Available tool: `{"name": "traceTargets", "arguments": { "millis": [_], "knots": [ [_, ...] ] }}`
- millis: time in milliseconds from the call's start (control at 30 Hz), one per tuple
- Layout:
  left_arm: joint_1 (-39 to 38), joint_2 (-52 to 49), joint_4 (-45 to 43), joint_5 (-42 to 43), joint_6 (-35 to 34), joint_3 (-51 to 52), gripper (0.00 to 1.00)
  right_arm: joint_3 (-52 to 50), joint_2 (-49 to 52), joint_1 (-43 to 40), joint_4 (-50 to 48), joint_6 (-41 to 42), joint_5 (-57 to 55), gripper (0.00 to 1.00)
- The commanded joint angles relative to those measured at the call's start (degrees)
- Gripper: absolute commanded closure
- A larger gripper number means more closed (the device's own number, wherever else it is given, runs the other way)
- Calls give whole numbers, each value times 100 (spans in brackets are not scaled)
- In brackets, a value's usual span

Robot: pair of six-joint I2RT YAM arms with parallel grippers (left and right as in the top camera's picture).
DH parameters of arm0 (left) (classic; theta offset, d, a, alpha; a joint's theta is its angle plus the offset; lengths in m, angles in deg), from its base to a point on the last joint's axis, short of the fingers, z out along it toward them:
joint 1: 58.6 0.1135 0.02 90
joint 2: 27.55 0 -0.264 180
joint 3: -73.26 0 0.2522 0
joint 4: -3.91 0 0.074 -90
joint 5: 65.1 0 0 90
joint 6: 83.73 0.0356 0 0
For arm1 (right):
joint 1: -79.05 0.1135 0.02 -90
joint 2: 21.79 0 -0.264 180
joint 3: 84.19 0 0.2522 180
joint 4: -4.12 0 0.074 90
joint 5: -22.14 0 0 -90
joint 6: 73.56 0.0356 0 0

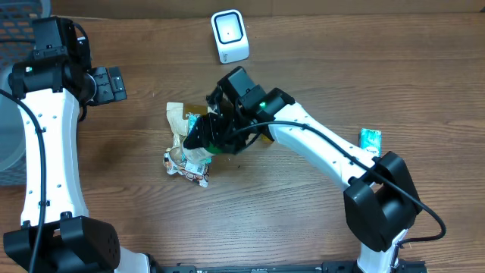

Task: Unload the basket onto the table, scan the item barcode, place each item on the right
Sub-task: 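Lift the jar and carry it up to the white scanner, then hold the jar label against the scanner window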

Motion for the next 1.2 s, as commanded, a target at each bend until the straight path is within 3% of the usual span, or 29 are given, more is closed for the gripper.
{"name": "traceTargets", "arguments": {
  "millis": [0,233,367,467,533,800,1167],
  "knots": [
    [-13,72,-4,-33,125,-107,1,557,-59,-210,170,-291,385,88],
    [-13,72,-4,-31,125,-107,1,2498,-59,-595,1648,-920,94,89],
    [-13,72,-4,-31,125,-107,1,3491,-59,-855,1851,-1078,-514,89],
    [-13,72,-4,-33,125,-107,1,3679,-59,-984,1508,-1080,-1228,87],
    [-13,72,-4,-31,125,-107,1,3668,-42,-1019,1178,-1093,-1742,77],
    [-13,72,-4,-31,125,-107,1,3633,542,-1034,-13,-1690,-2955,87],
    [-13,72,-4,-31,125,-107,0,3624,1921,-1147,-1644,-2280,-3740,83]
  ]
}}
